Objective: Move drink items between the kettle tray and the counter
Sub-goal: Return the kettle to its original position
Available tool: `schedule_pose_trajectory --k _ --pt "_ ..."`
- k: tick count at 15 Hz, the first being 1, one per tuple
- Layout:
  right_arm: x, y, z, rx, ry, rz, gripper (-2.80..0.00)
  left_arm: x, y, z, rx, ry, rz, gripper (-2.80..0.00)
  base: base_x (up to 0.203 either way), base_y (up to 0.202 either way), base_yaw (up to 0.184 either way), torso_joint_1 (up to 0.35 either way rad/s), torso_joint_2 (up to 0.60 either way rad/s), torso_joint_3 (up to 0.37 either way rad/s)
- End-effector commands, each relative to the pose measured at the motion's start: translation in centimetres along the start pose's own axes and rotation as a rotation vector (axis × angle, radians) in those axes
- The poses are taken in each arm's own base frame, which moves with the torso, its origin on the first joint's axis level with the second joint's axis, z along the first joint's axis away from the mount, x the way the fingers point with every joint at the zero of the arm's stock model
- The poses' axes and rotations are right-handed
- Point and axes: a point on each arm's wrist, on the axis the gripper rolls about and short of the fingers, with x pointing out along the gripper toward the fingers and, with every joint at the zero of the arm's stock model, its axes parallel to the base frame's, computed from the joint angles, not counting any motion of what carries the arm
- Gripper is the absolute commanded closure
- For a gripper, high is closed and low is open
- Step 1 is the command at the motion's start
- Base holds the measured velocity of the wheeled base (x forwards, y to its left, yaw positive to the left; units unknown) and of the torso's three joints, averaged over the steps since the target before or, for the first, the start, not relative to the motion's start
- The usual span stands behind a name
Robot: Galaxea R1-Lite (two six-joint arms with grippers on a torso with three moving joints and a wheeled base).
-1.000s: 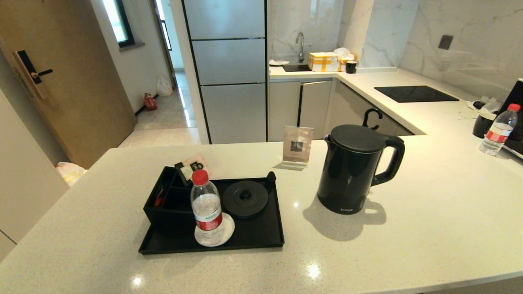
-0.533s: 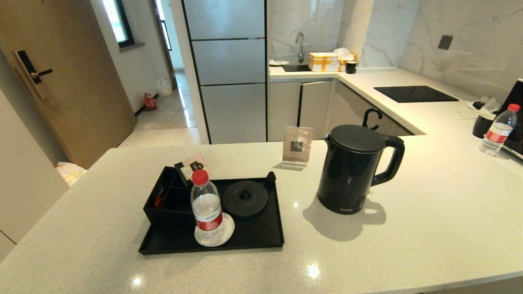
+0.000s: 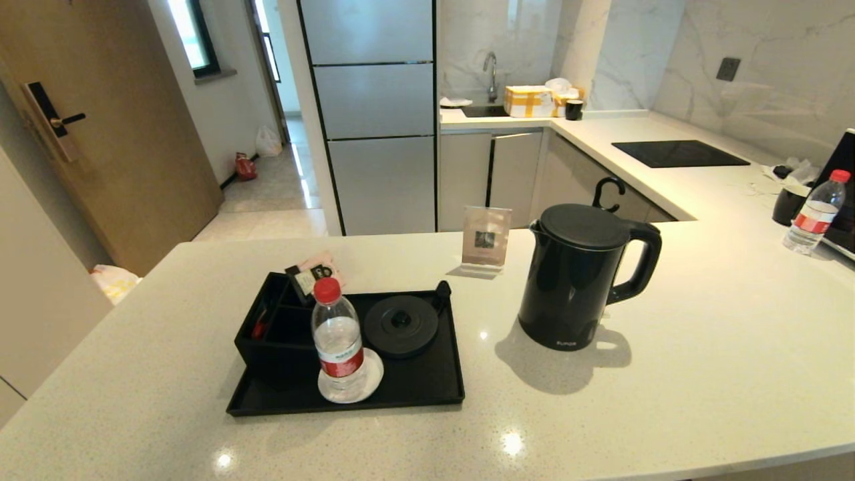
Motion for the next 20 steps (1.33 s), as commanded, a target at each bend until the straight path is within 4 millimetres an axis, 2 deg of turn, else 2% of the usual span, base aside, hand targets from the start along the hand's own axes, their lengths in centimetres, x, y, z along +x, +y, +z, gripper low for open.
schedule_pose_trajectory --k 1,2,4,7,9,12,14,17,20 --pt "7.8 -0.2 1.3 0.028 0.213 -0.01 0.0 0.0 0.0 0.0 0.0 0.001 0.001 0.0 0.0 0.0 0.0 0.0 0.0 0.0" --pt "10.5 -0.2 1.4 0.041 0.239 -0.008 0.0 0.0 0.0 0.0 0.0 0.0 0.002 0.0 0.0 0.0 0.0 0.0 0.0 0.0" --pt "14.4 -0.2 1.7 0.055 0.219 0.0 0.0 0.0 0.0 0.0 0.0 0.001 0.0 0.0 0.0 0.0 0.0 0.0 0.0 0.0" --pt "22.5 -0.2 1.4 0.06 0.191 0.013 0.0 0.0 0.0 0.0 0.0 0.0 0.002 0.0 0.0 0.0 0.0 0.0 0.0 0.0" --pt "25.6 0.0 1.9 0.059 0.084 0.035 0.0 0.0 0.0 0.0 0.0 0.0 0.001 0.0 0.0 0.0 0.0 0.0 0.0 0.0" --pt "30.8 -0.1 0.3 0.074 0.055 0.041 0.0 0.0 0.0 0.0 0.0 0.001 0.001 0.0 0.0 0.0 0.0 0.0 0.0 0.0" --pt "32.6 0.0 0.7 0.078 -0.003 0.052 0.0 0.0 0.0 0.0 0.0 0.0 0.0 0.0 0.0 0.0 0.0 0.0 0.0 0.0" --pt "32.8 0.2 1.7 0.072 -0.032 0.058 0.0 0.0 0.0 0.0 0.0 0.001 0.001 0.0 0.0 0.0 0.0 0.0 0.0 0.0" --pt "32.2 0.3 2.6 0.069 -0.058 0.066 0.0 0.0 0.0 0.0 0.0 0.0 0.0 0.0 0.0 0.0 0.0 0.0 0.0 0.0"
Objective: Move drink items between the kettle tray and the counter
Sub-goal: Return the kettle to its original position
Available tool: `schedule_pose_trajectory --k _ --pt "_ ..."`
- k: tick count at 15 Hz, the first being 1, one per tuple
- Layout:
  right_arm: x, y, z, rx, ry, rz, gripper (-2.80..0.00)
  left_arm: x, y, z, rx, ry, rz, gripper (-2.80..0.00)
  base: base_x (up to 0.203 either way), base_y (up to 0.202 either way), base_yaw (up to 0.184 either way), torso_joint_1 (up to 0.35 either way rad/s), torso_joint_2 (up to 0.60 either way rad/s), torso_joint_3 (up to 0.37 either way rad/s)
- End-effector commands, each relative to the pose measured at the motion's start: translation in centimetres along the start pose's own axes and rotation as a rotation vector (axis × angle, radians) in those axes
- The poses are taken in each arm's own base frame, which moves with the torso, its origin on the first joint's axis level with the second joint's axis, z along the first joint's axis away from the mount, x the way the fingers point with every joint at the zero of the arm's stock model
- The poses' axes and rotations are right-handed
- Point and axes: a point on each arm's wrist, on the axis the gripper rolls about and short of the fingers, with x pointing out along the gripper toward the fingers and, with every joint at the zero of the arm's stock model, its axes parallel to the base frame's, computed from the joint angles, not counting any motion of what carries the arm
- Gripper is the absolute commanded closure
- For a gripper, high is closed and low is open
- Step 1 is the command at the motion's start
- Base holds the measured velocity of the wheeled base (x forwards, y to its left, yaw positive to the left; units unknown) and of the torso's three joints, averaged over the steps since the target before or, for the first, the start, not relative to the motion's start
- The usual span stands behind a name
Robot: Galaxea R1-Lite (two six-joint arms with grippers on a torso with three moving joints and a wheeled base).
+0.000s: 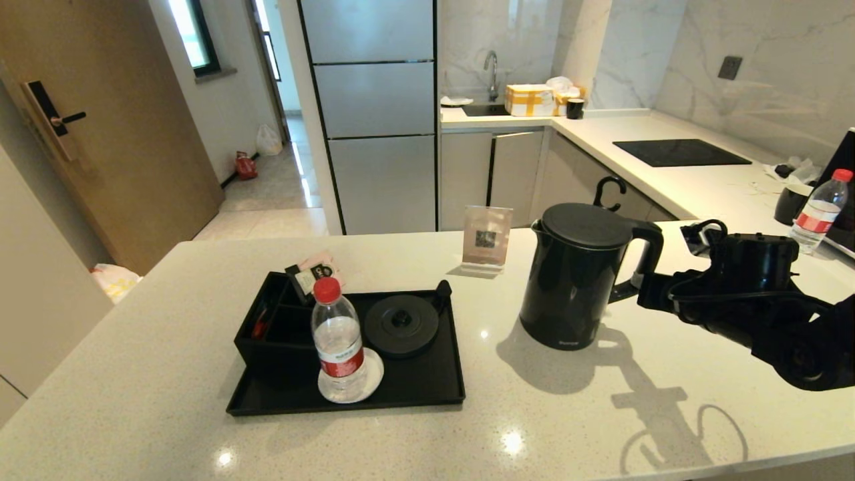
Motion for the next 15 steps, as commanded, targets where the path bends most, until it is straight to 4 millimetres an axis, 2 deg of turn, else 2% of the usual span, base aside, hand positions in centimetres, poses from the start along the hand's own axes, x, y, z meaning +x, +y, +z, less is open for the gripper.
schedule_pose_trajectory --k 1,5,6,9,12,15 --pt "-0.5 0.2 0.7 -0.002 -0.024 0.007 0.0 0.0 0.0 0.0 0.0 -0.001 -0.001 0.0 0.0 0.0 0.0 0.0 0.0 0.0" --pt "-1.3 0.3 1.4 -0.001 -0.014 0.006 0.0 0.0 0.0 0.0 0.0 0.0 0.001 0.0 0.0 0.0 0.0 0.0 0.0 0.0" --pt "-2.0 0.5 1.8 -0.001 -0.004 0.008 -2.8 0.0 0.0 0.0 0.0 -0.001 -0.001 0.0 0.0 0.0 0.0 0.0 0.0 0.0" --pt "-4.2 0.9 3.0 0.001 0.013 0.033 -2.8 0.0 0.0 0.0 0.0 0.0 0.001 0.0 0.0 0.0 0.0 0.0 0.0 0.0" --pt "-4.6 1.0 3.3 0.003 0.022 0.038 -2.8 0.0 0.0 0.0 0.0 -0.001 -0.001 0.0 0.0 0.0 0.0 0.0 0.0 0.0" --pt "-3.6 0.6 3.1 0.012 0.036 0.027 -2.8 0.0 0.0 0.0 0.0 -0.001 -0.001 0.0 0.0 0.0 0.0 0.0 0.0 0.0"
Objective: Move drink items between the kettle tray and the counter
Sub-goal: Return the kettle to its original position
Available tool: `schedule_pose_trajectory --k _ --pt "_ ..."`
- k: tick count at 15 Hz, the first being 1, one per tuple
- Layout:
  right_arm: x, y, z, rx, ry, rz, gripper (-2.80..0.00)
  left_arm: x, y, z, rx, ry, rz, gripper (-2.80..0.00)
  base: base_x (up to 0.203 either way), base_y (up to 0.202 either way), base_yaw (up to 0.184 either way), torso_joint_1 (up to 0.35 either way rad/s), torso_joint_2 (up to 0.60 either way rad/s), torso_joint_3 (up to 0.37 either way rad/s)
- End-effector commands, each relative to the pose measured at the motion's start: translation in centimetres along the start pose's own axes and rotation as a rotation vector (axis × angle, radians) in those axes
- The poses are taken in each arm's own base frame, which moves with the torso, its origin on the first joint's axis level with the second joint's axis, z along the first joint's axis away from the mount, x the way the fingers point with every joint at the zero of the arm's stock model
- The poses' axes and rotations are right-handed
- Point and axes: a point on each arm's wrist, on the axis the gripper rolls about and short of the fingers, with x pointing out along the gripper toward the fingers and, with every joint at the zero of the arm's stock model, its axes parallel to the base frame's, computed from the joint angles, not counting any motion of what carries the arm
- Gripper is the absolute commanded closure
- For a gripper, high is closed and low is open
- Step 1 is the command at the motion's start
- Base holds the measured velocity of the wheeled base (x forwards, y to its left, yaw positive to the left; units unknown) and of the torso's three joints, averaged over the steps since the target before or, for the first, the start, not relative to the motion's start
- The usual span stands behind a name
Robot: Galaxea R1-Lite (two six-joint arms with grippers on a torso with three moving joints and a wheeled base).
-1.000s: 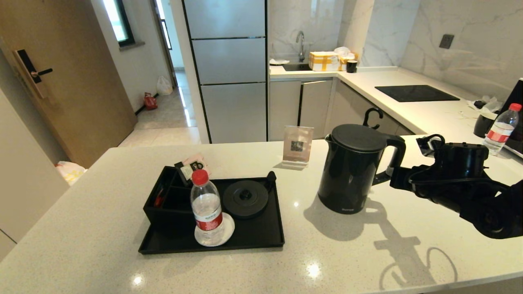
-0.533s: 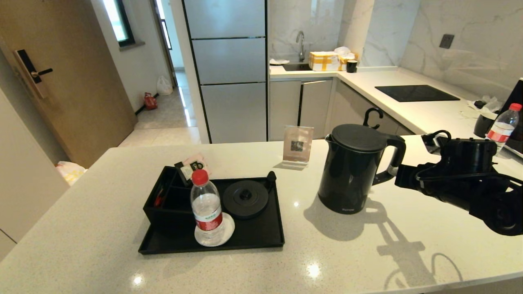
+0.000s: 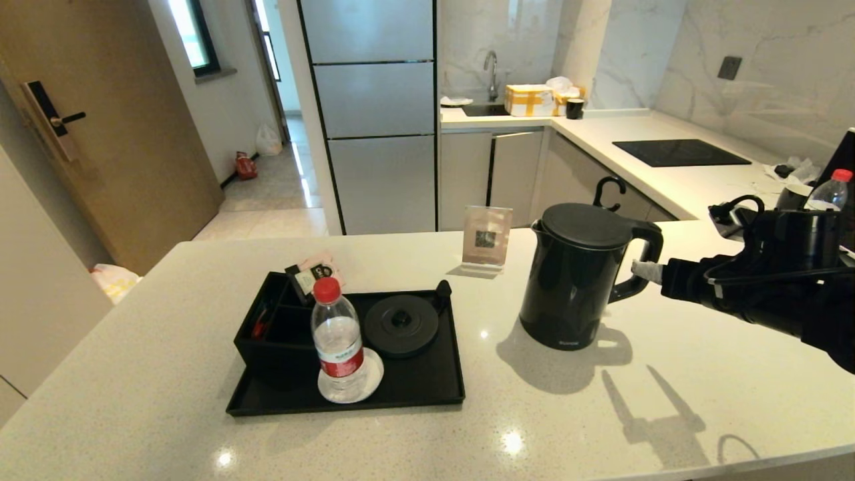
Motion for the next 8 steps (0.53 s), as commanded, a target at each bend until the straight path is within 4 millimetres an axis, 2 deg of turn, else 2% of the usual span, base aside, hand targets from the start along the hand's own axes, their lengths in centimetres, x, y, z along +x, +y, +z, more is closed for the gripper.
schedule_pose_trajectory --k 1,4,7,8 --pt "0.3 -0.1 0.1 0.003 -0.006 -0.002 -2.8 0.0 0.0 0.0 0.0 0.0 0.0 0.0 0.0 0.0 0.0 0.0 0.0 0.0" --pt "0.3 -0.2 0.2 0.002 -0.01 -0.001 -2.8 0.0 0.0 0.0 0.0 0.001 0.0 0.0 0.0 0.0 0.0 0.0 0.0 0.0" --pt "3.2 -3.5 -0.1 0.014 -0.026 0.014 -2.8 0.0 0.0 0.0 0.0 0.0 0.001 0.0 0.0 0.0 0.0 0.0 0.0 0.0" --pt "3.4 -4.2 0.1 0.005 -0.04 0.039 -2.8 0.0 0.0 0.0 0.0 0.001 0.001 0.0 0.0 0.0 0.0 0.0 0.0 0.0"
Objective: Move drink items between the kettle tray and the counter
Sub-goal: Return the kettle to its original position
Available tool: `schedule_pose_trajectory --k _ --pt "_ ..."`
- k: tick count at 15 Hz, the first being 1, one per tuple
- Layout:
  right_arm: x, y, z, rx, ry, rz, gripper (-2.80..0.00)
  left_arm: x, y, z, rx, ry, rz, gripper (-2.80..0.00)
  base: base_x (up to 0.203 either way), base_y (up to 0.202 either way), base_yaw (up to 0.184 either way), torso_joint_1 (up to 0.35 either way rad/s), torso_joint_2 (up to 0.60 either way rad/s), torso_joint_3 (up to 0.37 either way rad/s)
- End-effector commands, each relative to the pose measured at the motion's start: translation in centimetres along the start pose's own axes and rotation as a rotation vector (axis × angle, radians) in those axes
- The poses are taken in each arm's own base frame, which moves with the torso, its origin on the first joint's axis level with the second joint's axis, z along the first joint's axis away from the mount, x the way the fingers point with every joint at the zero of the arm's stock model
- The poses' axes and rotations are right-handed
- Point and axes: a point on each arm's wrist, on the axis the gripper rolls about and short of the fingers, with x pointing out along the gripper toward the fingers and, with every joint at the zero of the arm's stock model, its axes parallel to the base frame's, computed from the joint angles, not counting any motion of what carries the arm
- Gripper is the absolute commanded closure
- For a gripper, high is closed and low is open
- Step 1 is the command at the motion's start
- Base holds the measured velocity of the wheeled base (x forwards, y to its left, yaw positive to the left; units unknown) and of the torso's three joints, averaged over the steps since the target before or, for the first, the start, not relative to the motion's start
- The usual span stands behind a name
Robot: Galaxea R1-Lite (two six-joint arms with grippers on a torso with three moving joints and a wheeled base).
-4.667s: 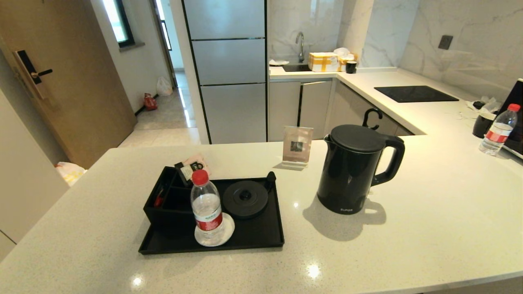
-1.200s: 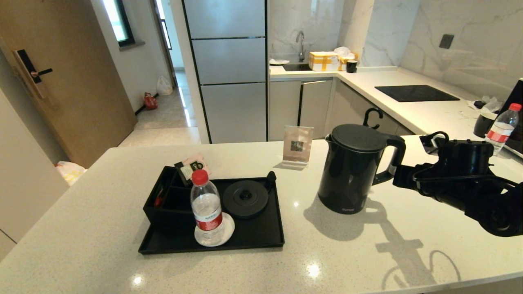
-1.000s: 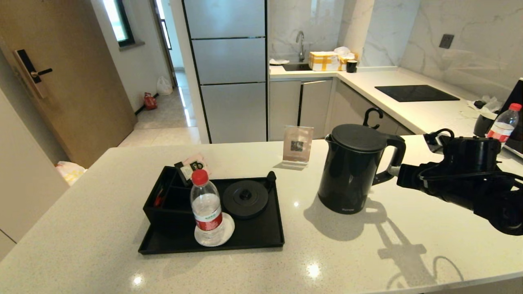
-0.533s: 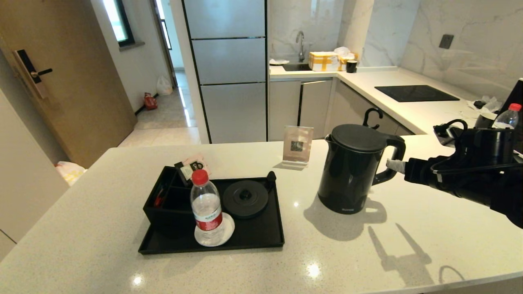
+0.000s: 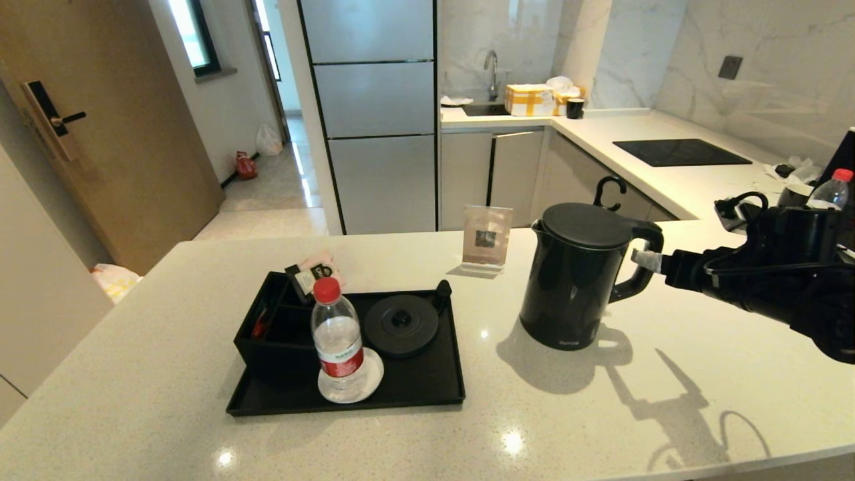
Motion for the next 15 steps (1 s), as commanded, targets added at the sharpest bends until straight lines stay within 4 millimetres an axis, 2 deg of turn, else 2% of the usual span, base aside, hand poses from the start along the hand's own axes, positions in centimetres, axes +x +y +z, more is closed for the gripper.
schedule_pose_trajectory --k 1,4,7,12,15 --pt "1.1 -2.3 -1.0 0.003 0.03 0.046 -2.8 0.0 0.0 0.0 0.001 0.001 -0.001 0.0 0.0 0.0 0.0 0.0 0.0 0.0" --pt "1.1 -3.0 -0.8 -0.002 0.027 0.061 -2.8 0.0 0.0 0.0 0.0 0.001 0.0 0.0 0.0 0.0 0.0 0.0 0.0 0.0" --pt "1.6 -3.1 -1.9 -0.023 0.051 0.067 -2.8 0.0 0.0 0.0 0.0 -0.001 0.0 0.0 0.0 0.0 0.0 0.0 0.0 0.0" --pt "2.5 -2.0 -2.0 -0.054 0.023 0.103 -2.8 0.0 0.0 0.0 0.001 0.001 -0.001 0.0 0.0 0.0 0.0 0.0 0.0 0.0" --pt "4.1 -1.8 -1.9 -0.069 -0.006 0.118 -2.8 0.0 0.0 0.0 0.0 0.001 0.0 0.0 0.0 0.0 0.0 0.0 0.0 0.0"
